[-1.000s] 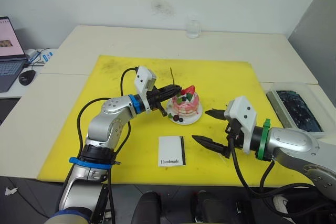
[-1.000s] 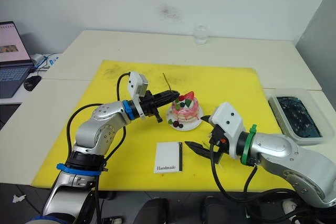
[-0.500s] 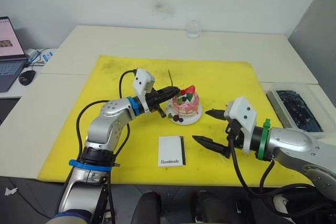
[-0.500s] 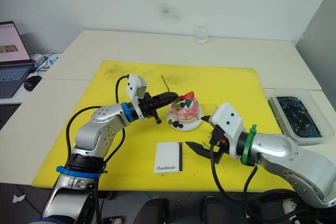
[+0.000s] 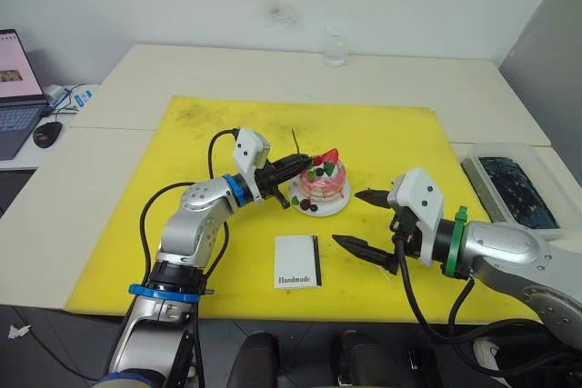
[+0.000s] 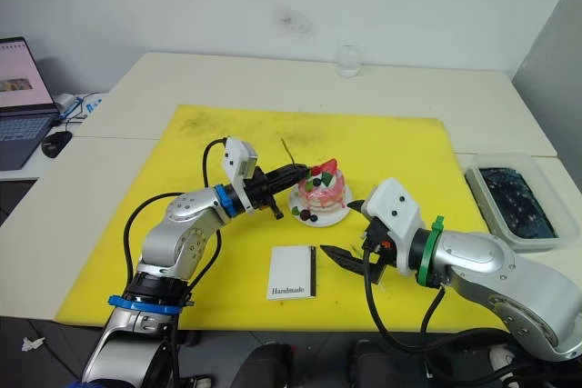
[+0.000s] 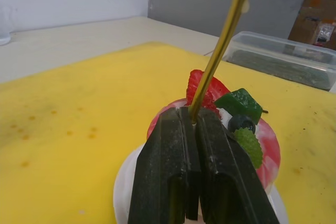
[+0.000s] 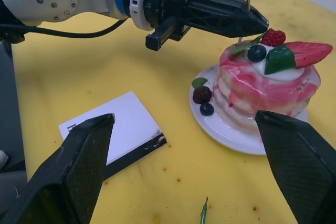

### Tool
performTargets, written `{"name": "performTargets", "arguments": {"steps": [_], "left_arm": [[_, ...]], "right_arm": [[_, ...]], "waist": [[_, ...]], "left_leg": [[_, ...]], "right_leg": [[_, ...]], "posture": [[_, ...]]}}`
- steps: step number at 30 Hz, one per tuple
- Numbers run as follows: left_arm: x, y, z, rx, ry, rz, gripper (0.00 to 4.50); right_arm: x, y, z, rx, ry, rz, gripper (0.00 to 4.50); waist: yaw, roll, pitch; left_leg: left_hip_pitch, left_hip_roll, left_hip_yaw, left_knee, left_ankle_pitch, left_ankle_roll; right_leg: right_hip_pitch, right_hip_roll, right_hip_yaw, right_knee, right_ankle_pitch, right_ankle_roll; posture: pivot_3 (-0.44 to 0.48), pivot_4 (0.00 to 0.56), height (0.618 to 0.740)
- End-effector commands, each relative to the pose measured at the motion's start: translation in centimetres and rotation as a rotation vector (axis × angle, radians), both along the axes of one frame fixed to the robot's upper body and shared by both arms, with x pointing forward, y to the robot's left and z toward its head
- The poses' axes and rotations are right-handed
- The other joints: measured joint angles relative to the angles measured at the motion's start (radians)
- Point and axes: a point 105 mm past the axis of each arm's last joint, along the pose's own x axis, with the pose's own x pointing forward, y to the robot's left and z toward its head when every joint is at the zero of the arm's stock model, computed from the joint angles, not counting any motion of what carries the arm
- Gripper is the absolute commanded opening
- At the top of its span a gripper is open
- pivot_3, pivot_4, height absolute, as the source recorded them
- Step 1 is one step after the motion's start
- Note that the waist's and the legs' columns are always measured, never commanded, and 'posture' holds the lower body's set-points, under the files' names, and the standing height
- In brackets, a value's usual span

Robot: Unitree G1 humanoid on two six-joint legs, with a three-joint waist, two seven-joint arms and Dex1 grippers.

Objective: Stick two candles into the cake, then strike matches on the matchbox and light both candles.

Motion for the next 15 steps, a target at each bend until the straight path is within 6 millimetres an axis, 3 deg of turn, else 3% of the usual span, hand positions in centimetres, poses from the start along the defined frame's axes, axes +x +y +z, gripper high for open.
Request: {"name": "performTargets", "arguments": {"steps": [1,7,11,15], "left_arm": [[-0.3,-0.6,-1.1,-0.001,0.034,-0.004,0.0],[-0.3,-0.6,-1.9,0.001,0.053,0.007,0.0],[-0.2,-0.8,-1.2,-0.01,0.044,0.001,0.0],[-0.3,-0.8,-0.5,-0.016,0.027,-0.007,1.18]], "right_arm": [[-0.6,0.3,0.6,-0.004,-0.042,0.019,4.44],[-0.6,0.2,0.4,-0.009,-0.042,0.017,4.44],[-0.6,0.2,0.3,-0.012,-0.043,0.015,4.44],[-0.6,0.1,0.3,-0.014,-0.042,0.014,4.5]], "waist": [[0.0,0.0,0.0],[0.0,0.0,0.0],[0.0,0.0,0.0],[0.0,0.0,0.0]], "left_leg": [[0.0,0.0,0.0,0.0,0.0,0.0],[0.001,0.0,0.0,0.0,0.0,0.0],[0.001,0.0,0.0,0.0,0.0,0.0],[0.001,0.0,0.0,0.0,0.0,0.0]], "right_leg": [[0.0,0.0,0.0,0.0,0.0,0.0],[0.001,0.0,0.0,0.0,0.0,0.0],[0.001,0.0,0.0,0.0,0.0,0.0],[0.001,0.0,0.0,0.0,0.0,0.0]], "posture": [[0.0,0.15,0.74],[0.0,0.15,0.74],[0.0,0.15,0.74],[0.0,0.15,0.74]]}}
